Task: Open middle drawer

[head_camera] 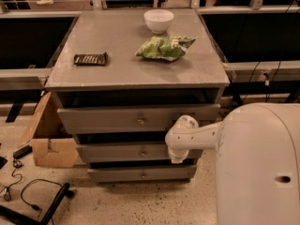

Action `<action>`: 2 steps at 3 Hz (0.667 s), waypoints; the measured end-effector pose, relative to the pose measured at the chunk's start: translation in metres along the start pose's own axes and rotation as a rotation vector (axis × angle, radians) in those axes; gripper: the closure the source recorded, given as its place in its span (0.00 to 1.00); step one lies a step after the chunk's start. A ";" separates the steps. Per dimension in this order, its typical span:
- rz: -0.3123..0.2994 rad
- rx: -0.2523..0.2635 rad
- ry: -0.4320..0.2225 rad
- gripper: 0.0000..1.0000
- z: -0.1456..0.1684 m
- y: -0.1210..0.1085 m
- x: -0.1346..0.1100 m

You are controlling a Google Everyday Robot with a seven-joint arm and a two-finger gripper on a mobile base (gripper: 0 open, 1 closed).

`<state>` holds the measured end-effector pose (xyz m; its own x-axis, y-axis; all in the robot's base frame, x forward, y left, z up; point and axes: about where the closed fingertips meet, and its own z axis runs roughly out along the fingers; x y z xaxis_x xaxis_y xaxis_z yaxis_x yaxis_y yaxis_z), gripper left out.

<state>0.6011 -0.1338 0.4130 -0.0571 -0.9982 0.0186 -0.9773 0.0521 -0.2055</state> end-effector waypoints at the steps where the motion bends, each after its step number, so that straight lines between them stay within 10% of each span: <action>1: 0.000 0.000 0.000 0.87 -0.004 -0.004 -0.002; 2: 0.000 0.000 0.000 1.00 -0.010 -0.005 -0.003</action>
Offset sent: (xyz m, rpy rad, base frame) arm -0.2618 -0.1723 0.0780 -0.1645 0.4297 -0.2511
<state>0.6046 -0.1310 0.4236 -0.0571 -0.9982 0.0186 -0.9773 0.0520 -0.2054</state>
